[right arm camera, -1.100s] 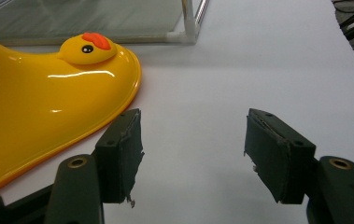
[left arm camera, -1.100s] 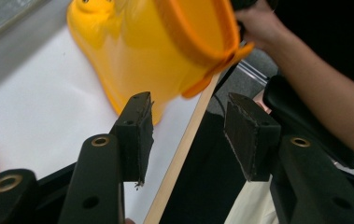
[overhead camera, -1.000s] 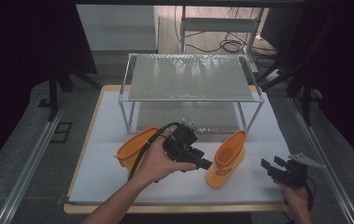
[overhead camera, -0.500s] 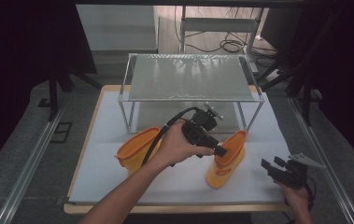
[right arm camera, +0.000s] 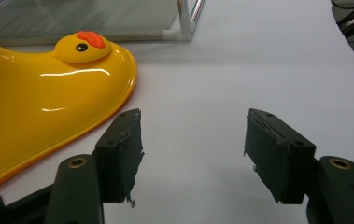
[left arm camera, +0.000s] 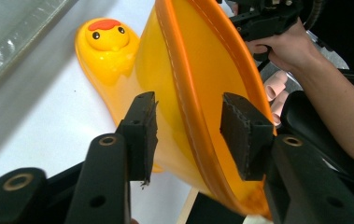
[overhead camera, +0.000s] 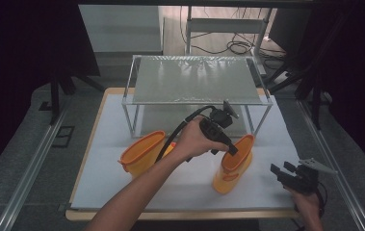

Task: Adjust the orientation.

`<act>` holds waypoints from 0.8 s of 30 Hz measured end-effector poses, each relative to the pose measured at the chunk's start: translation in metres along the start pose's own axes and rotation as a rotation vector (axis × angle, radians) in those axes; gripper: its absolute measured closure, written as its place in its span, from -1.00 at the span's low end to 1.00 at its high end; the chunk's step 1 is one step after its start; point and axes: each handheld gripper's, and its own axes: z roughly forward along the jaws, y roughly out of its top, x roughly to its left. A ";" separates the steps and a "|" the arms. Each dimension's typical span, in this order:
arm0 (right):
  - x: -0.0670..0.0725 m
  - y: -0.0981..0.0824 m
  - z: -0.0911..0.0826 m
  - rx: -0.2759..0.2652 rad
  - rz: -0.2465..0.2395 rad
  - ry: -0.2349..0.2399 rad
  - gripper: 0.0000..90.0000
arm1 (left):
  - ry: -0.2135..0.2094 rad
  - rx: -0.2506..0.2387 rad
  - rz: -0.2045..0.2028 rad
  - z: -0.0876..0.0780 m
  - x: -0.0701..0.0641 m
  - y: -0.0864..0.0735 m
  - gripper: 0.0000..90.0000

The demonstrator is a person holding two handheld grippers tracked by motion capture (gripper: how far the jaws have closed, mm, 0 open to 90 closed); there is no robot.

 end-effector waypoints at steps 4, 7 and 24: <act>0.000 -0.001 0.002 0.011 0.009 -0.003 -0.20 | 0.031 0.033 -0.006 0.016 0.003 0.009 0.33; -0.001 -0.001 0.003 0.019 0.007 -0.006 -0.20 | 0.024 0.043 -0.015 0.021 0.004 0.013 0.47; -0.004 -0.001 0.002 0.023 0.019 -0.016 -0.20 | 0.045 0.008 -0.027 0.004 0.003 0.010 0.91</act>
